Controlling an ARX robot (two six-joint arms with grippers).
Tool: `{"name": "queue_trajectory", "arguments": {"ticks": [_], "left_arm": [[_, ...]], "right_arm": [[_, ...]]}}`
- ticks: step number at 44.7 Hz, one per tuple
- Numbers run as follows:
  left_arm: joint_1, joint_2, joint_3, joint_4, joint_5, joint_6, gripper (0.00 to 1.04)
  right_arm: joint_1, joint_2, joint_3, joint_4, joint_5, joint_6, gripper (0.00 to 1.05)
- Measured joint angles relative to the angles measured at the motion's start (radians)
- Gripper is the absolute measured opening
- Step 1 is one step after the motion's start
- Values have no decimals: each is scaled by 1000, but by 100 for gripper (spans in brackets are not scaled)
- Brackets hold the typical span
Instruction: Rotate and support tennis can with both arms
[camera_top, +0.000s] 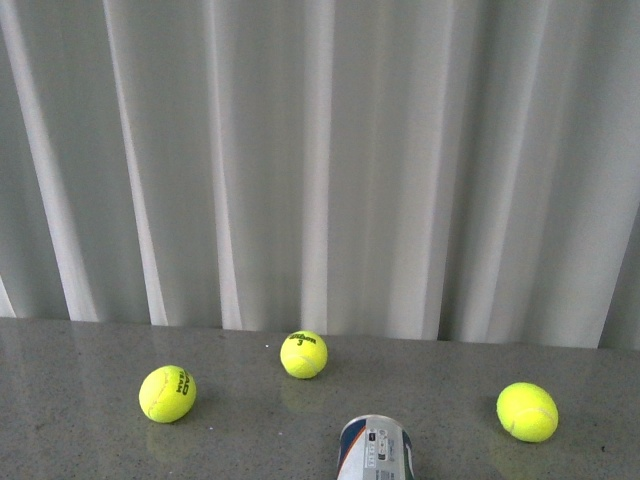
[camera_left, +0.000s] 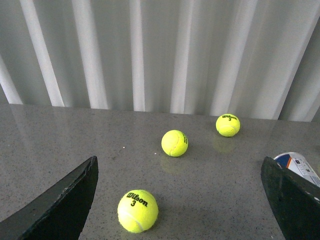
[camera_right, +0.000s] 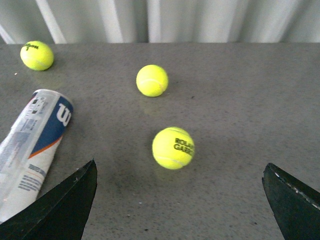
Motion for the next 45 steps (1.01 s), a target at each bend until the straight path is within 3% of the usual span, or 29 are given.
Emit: {"name": "queue_trajectory", "arguments": {"ticks": [5, 15, 31, 45], "left_arm": [[0, 0, 0, 0, 0, 0, 98], [0, 0, 0, 0, 0, 0, 98], [0, 0, 0, 0, 0, 0, 98], [0, 0, 0, 0, 0, 0, 98]], "right_arm": [[57, 311, 119, 76, -57, 66, 98], [172, 834, 381, 81, -139, 222, 98], [257, 1130, 643, 34, -192, 410, 98], [313, 1279, 777, -8, -212, 425, 98]]}}
